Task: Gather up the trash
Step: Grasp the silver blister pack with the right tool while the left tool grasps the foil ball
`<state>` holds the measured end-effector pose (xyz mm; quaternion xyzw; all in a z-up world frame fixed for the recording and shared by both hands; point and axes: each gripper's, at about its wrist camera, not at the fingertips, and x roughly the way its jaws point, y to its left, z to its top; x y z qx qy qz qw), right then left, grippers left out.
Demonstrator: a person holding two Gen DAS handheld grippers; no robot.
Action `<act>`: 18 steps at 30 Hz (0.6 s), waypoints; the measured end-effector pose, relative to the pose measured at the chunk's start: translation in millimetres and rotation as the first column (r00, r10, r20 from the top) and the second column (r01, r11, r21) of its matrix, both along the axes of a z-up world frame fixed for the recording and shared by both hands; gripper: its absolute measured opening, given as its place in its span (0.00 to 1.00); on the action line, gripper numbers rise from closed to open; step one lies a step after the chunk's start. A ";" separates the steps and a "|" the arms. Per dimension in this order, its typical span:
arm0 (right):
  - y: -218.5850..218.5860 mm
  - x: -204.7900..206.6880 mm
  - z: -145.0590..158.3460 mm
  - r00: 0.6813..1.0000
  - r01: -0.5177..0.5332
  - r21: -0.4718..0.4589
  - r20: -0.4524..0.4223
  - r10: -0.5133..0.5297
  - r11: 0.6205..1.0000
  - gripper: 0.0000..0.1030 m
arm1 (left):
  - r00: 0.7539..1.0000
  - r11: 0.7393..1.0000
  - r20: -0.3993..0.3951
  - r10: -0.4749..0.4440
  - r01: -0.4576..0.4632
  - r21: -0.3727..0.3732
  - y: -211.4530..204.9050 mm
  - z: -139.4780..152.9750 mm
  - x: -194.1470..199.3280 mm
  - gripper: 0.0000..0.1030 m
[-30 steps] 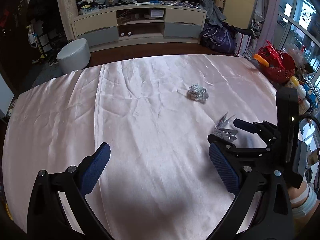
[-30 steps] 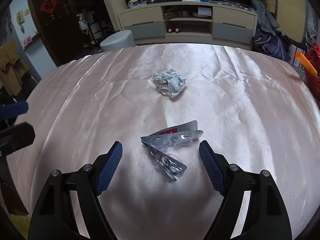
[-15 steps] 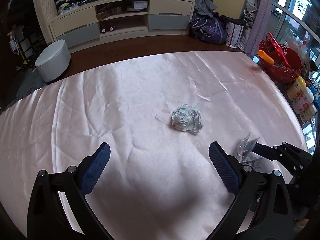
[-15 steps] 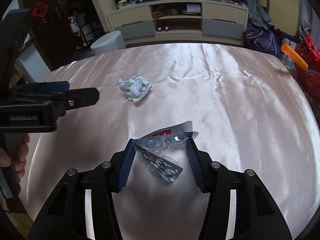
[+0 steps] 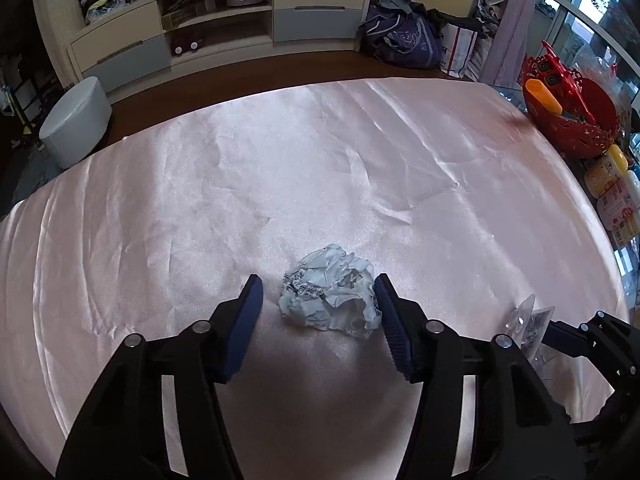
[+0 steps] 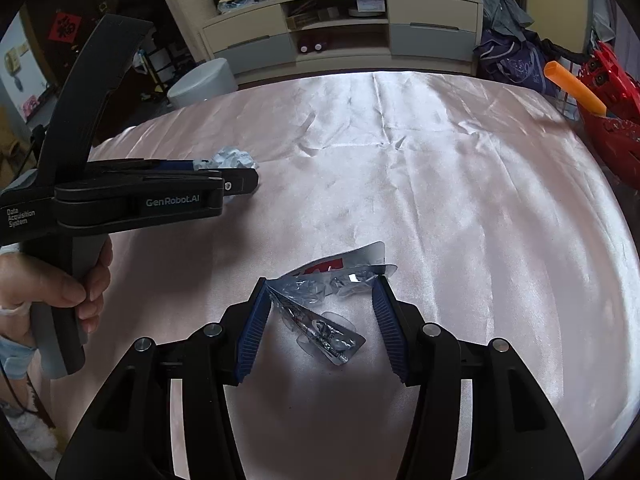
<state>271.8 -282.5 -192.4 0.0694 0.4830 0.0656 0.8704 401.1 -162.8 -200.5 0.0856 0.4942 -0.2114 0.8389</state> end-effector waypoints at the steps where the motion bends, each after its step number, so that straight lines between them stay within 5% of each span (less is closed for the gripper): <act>1: -0.6 -0.9 0.6 1.000 -0.001 0.000 0.000 0.001 1.000 0.52 | 1.000 1.000 0.005 -0.005 0.005 0.007 -1.0 0.2 -1.3 0.38; 6: -2.4 -4.4 6.9 1.000 0.007 0.001 0.002 -0.007 1.000 0.52 | 1.000 1.000 0.001 0.019 -0.019 -0.006 4.5 9.7 -9.3 0.23; 18: 29.5 -81.6 65.3 0.990 -0.019 -0.035 0.139 0.024 0.999 0.52 | 0.989 0.999 0.143 0.039 -0.044 0.029 55.8 99.5 -140.7 0.20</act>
